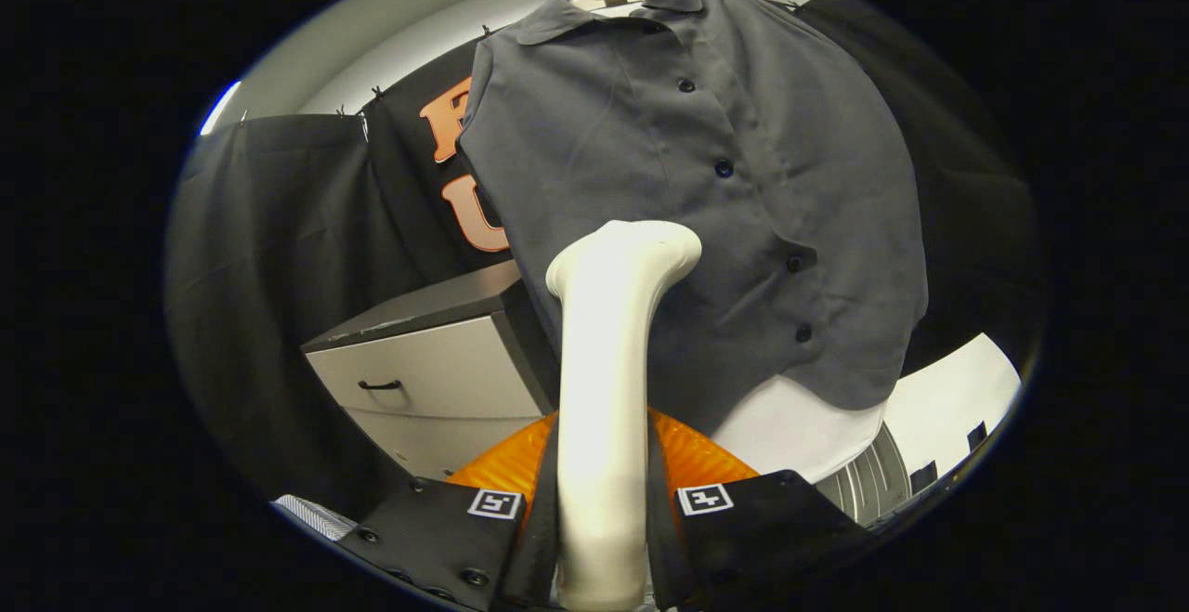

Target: Iron the clothes twice with a garment steamer, once on the left side and once on the right side.

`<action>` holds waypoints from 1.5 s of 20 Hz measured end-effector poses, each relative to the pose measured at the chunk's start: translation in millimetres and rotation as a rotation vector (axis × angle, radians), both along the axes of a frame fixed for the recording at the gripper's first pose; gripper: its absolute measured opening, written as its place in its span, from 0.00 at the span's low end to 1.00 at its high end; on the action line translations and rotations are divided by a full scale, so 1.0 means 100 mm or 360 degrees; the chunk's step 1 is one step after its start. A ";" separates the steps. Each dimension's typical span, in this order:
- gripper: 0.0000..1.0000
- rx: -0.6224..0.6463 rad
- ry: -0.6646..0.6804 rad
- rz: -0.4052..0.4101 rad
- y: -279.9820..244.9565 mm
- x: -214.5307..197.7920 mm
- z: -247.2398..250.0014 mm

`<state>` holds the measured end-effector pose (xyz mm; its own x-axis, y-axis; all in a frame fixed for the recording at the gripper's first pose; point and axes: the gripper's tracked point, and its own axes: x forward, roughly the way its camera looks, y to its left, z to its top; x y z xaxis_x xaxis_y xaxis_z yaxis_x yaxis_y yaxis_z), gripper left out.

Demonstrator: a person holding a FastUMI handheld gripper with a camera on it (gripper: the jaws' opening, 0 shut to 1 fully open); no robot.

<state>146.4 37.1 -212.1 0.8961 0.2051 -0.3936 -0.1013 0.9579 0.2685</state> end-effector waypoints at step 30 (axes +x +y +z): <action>0.47 -0.0027 -0.0420 -0.0183 -1.03 -0.08 1.82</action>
